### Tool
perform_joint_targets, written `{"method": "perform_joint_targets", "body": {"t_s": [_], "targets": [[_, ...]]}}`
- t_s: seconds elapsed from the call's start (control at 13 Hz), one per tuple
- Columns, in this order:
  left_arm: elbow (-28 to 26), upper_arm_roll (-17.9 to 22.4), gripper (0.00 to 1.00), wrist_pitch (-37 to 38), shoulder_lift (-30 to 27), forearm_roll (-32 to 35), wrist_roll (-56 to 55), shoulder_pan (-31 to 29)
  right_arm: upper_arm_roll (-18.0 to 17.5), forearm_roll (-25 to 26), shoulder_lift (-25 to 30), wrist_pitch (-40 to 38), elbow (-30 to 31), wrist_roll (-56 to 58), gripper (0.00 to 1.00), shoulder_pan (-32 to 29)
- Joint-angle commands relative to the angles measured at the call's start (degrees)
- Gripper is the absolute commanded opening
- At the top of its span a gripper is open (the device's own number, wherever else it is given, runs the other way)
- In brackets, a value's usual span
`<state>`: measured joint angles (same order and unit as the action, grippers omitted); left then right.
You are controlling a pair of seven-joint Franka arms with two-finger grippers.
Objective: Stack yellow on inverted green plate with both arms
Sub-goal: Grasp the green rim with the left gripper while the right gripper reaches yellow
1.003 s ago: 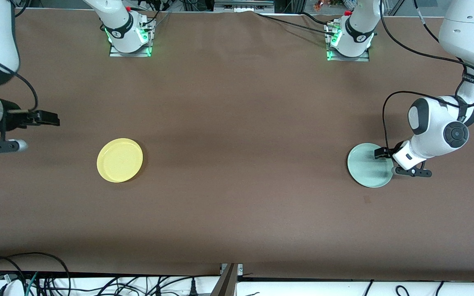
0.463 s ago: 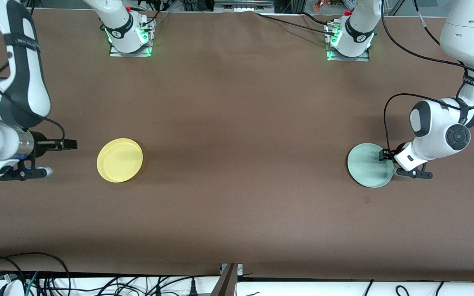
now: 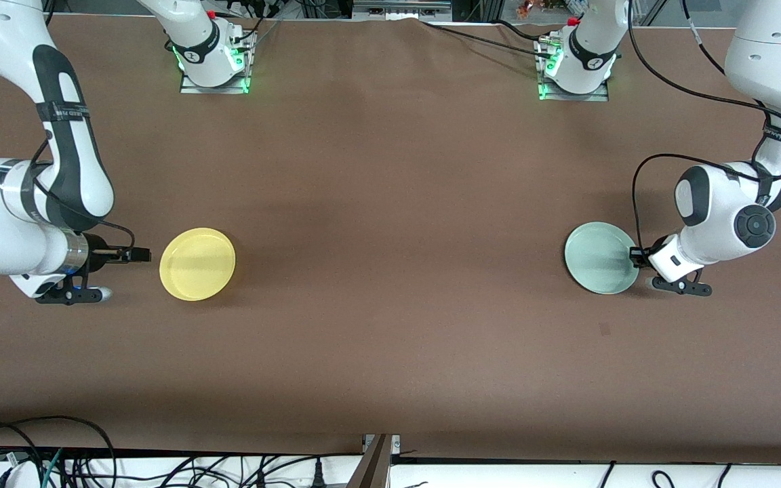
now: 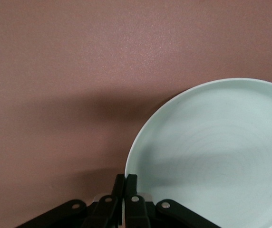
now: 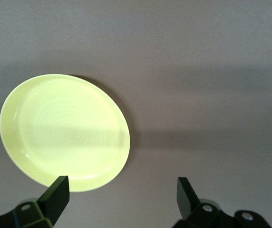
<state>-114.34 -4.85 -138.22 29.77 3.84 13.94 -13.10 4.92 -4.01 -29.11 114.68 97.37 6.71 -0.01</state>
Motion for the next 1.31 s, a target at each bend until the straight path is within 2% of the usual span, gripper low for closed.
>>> {"method": "perform_joint_targets", "body": {"t_s": [0.0,0.15,0.31,0.39,0.46,0.77,1.0,1.23], "targets": [[1.92,-0.07,0.00,1.89,0.20,1.61,-0.14,0.09,-0.44,-2.93,0.37,4.92,3.96,-0.47,1.00,-0.52],[6.03,-0.60,0.00,9.50,-0.24,1.61,-0.40,0.53,-0.44,-2.93,0.28,8.52,6.07,-0.47,1.00,-0.52],[13.66,-0.43,0.00,21.35,-0.33,1.61,-1.19,3.24,-0.53,-3.19,-0.15,12.56,8.26,-0.55,1.00,-0.35],[17.10,-0.42,0.00,26.11,-0.24,2.92,-2.50,4.56,-0.53,-4.24,-0.24,14.76,9.40,-0.47,1.00,-0.35],[21.31,-0.86,0.00,31.38,-0.24,8.15,-6.34,7.01,-0.62,-4.95,-0.68,18.26,11.50,-0.47,1.00,-0.17],[30.03,-0.69,0.00,44.57,-0.24,9.34,-12.16,13.34,-0.79,-8.37,-1.74,20.93,12.93,-0.55,1.00,-0.17],[34.70,-0.51,0.00,51.10,-0.24,12.76,-15.76,20.10,-0.79,-8.73,-3.05,23.21,13.11,-0.55,1.00,-0.17],[35.59,-0.42,0.00,51.82,0.02,12.86,-25.67,26.96,-0.88,-9.69,-3.15,24.10,13.98,-0.55,1.00,-0.17]]}}
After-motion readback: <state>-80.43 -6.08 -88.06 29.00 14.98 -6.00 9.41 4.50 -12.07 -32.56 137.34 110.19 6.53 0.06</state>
